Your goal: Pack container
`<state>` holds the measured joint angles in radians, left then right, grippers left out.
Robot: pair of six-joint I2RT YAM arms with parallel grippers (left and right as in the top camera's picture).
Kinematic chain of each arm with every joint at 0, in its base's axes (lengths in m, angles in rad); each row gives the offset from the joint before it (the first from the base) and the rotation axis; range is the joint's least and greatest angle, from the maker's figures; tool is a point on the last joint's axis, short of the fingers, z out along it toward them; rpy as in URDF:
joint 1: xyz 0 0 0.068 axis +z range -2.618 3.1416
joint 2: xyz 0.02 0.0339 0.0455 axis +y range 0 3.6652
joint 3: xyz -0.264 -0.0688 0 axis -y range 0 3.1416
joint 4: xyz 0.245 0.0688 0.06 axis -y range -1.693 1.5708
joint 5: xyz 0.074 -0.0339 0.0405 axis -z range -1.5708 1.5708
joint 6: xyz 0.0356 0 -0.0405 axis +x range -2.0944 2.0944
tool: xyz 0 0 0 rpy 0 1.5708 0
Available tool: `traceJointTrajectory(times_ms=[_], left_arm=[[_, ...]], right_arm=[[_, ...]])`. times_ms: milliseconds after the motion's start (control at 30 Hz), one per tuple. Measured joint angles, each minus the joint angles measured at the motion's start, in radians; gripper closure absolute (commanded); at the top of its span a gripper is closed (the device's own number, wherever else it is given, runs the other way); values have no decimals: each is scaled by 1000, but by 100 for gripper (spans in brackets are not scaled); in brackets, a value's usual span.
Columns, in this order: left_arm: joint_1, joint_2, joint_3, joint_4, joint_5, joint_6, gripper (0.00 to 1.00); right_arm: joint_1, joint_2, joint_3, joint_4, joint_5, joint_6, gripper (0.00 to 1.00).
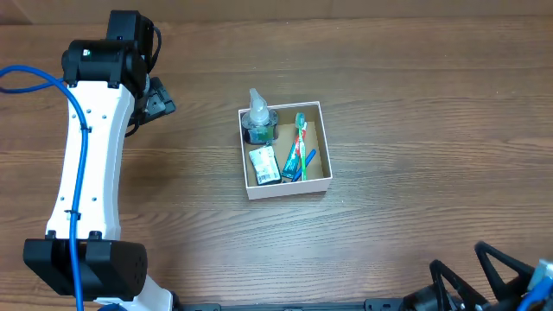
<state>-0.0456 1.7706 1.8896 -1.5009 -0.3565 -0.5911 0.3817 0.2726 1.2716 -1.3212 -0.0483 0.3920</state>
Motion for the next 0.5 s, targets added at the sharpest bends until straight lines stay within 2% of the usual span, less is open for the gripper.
traceJointTrajectory(times_ms=[500], left_arm=[[0,0,0,0,0,0,0]], right_arm=[[0,-129,4,-36,0,0,0]])
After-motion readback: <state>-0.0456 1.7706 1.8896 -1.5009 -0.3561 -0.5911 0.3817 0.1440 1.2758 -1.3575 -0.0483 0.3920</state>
